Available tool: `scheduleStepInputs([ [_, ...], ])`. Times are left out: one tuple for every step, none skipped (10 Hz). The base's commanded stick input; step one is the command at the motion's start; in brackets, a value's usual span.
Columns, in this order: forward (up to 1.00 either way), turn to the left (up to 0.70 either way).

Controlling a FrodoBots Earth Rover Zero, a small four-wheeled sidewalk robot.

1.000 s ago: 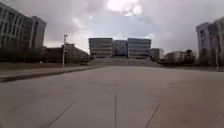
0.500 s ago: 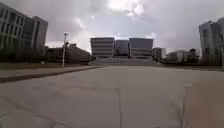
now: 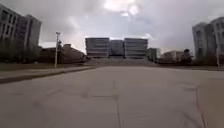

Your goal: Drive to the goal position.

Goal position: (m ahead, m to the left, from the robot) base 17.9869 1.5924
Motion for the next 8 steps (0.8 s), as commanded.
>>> scheduleStepInputs([
  [1.00, 0.00],
  [1.00, 0.00],
  [1.00, 0.00],
  [1.00, 0.00],
  [1.00, -0.01],
  [1.00, -0.02],
  [1.00, -0.03],
  [1.00, -0.09],
])
